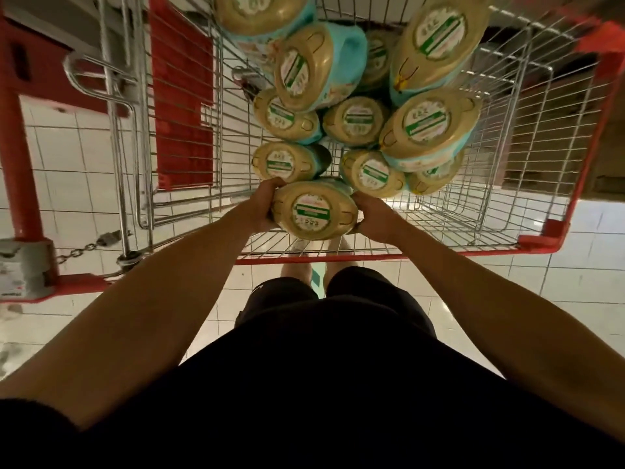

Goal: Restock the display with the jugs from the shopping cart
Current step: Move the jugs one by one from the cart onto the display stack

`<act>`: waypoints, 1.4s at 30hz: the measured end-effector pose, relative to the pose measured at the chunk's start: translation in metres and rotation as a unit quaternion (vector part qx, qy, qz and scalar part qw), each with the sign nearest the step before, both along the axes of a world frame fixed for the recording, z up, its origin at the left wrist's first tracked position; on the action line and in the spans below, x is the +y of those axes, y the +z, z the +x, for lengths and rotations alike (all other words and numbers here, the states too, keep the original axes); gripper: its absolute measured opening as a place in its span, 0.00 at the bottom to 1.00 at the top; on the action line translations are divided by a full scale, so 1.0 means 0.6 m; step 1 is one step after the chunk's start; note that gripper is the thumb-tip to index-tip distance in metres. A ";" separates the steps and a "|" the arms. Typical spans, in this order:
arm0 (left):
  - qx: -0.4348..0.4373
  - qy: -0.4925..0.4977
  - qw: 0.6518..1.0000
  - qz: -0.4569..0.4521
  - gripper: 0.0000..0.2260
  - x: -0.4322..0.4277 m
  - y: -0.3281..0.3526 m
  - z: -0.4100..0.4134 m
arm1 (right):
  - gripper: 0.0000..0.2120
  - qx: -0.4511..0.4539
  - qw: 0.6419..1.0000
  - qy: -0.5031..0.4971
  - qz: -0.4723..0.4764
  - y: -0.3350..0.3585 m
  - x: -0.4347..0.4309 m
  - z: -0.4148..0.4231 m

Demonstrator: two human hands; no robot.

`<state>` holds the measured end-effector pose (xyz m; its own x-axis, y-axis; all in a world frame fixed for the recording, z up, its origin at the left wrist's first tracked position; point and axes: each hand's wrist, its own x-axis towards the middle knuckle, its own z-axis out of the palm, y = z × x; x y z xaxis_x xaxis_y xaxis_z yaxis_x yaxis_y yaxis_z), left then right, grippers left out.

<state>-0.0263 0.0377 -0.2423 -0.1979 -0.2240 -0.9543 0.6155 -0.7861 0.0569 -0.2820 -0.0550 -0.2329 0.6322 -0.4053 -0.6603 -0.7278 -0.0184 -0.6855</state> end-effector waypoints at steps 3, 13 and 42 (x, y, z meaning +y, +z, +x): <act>0.016 0.034 0.999 -0.008 0.21 -0.006 0.029 0.011 | 0.28 -0.072 0.996 -0.044 -0.032 0.033 -0.016 0.005; 0.013 0.160 0.970 -0.184 0.25 -0.033 0.200 -0.009 | 0.13 -0.216 0.951 -0.186 -0.119 0.199 -0.035 0.047; -0.016 -0.315 0.906 -0.281 0.21 0.081 0.388 -0.602 | 0.11 -0.200 0.713 -0.611 -0.282 0.380 0.416 -0.515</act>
